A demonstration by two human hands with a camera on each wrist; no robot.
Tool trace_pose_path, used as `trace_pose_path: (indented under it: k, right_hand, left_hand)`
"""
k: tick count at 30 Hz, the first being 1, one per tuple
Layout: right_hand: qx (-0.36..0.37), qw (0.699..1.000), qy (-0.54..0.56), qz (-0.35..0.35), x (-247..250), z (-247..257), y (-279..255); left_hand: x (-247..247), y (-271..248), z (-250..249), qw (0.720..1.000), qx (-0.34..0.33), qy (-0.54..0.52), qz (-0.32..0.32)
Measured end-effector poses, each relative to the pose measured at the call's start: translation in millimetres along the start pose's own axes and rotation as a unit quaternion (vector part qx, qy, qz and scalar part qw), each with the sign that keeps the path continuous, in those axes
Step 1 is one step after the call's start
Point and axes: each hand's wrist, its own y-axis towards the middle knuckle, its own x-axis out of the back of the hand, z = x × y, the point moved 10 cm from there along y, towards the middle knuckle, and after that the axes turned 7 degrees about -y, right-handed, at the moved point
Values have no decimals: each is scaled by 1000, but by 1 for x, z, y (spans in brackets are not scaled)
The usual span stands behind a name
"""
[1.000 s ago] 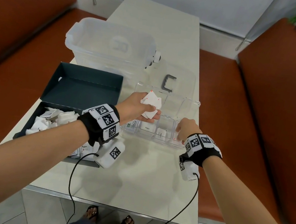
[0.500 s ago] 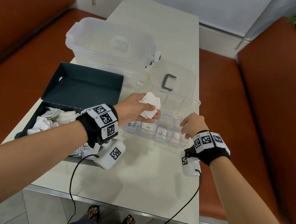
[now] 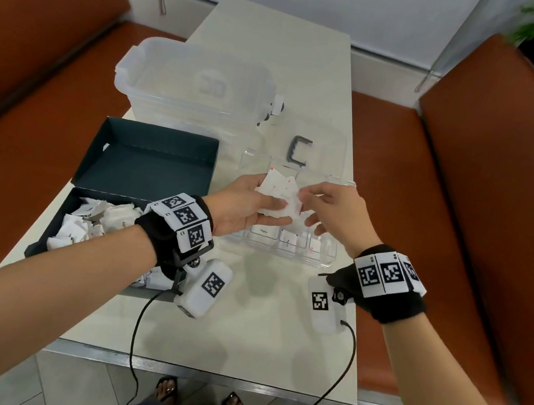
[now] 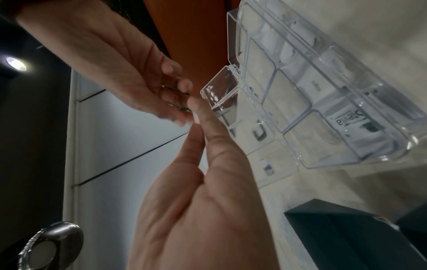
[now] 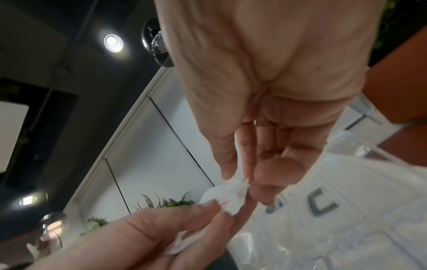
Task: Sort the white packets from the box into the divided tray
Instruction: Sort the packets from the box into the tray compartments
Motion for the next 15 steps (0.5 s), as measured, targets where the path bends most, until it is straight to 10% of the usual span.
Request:
trace_pose_path:
  k: [15]
  right_hand:
    - [-25, 995, 92, -39, 11, -16, -8]
  left_hand:
    - [6, -6, 2, 999, 15, -27, -13]
